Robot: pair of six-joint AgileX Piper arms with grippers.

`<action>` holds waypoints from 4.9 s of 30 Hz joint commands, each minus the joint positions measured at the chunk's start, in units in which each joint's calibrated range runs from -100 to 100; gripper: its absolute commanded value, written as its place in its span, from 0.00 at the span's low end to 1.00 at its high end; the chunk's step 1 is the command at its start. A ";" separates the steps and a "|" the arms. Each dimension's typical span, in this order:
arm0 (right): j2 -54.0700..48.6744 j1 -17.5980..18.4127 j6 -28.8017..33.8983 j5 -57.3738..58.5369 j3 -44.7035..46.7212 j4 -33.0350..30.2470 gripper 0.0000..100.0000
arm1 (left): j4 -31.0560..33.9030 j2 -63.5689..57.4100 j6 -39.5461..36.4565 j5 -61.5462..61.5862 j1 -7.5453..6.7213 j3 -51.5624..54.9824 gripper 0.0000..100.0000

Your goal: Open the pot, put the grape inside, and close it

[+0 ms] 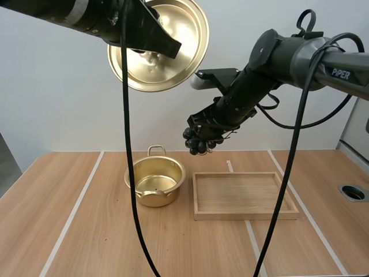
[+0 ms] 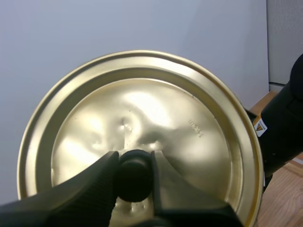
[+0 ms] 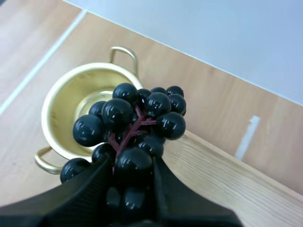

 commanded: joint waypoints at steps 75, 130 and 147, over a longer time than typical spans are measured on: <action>32.37 9.59 -3.29 -12.59 -3.62 1.95 0.00 | -1.47 -0.63 -1.46 -1.80 1.03 -1.74 0.00; 2.43 -9.54 -2.61 -2.21 -11.33 -4.50 0.89 | 0.49 6.45 -2.83 -1.58 1.03 -3.31 0.00; 0.87 -13.10 -1.45 -0.81 -11.33 -2.29 0.22 | 0.64 17.39 -1.01 -12.52 1.03 12.22 0.00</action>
